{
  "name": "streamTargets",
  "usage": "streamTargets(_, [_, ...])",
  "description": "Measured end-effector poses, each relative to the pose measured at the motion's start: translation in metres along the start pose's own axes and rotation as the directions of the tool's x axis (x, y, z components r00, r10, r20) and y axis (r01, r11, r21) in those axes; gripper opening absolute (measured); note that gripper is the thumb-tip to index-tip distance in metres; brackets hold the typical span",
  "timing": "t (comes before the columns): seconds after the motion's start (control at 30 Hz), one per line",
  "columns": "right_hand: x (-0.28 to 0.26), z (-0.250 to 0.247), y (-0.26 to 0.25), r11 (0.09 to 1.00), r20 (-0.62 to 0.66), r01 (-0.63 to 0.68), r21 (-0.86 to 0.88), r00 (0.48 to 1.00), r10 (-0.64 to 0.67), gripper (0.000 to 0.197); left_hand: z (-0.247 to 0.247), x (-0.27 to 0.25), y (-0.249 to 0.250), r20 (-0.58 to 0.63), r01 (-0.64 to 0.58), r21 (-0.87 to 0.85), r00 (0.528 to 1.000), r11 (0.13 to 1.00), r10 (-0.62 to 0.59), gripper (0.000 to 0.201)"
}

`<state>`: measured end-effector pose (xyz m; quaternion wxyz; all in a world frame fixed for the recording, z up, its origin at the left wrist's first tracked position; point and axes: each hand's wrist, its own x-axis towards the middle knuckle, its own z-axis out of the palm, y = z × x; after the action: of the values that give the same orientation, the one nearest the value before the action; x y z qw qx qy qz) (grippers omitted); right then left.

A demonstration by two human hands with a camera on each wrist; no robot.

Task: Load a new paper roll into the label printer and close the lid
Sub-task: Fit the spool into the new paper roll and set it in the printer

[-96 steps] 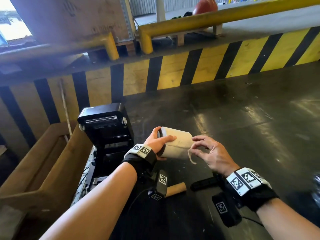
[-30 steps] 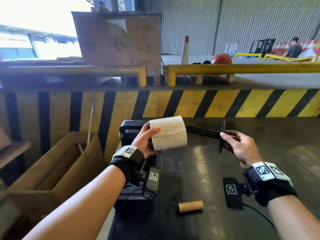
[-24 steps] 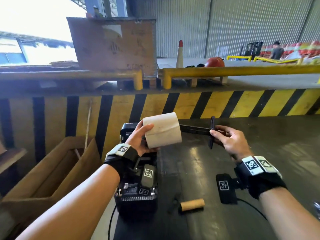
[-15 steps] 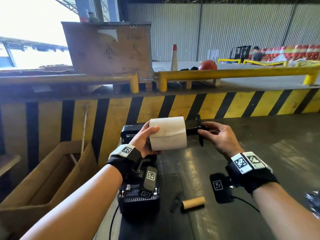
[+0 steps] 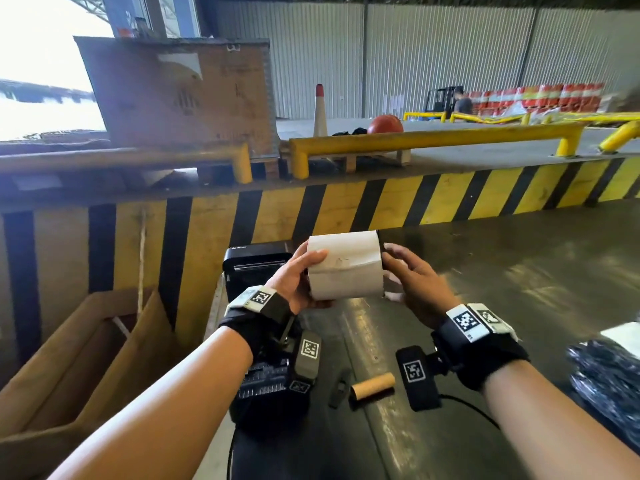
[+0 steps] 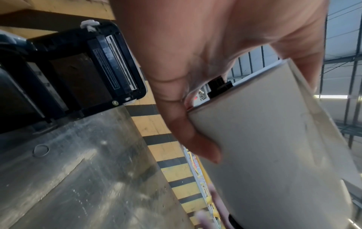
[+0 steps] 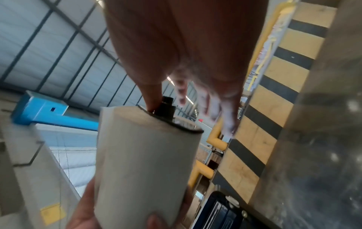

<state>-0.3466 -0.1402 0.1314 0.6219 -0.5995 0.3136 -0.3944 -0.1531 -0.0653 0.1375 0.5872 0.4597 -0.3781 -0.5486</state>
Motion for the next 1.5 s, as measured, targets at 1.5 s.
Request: streamTargets(1.5, [0.096, -0.103, 0.176, 0.844, -0.011, -0.535, 0.037, 0.844, 0.535, 0.031, -0.029, 0.088, -0.247, -0.58, 0.611, 0.791, 0.765, 0.032, -0.279, 0.057])
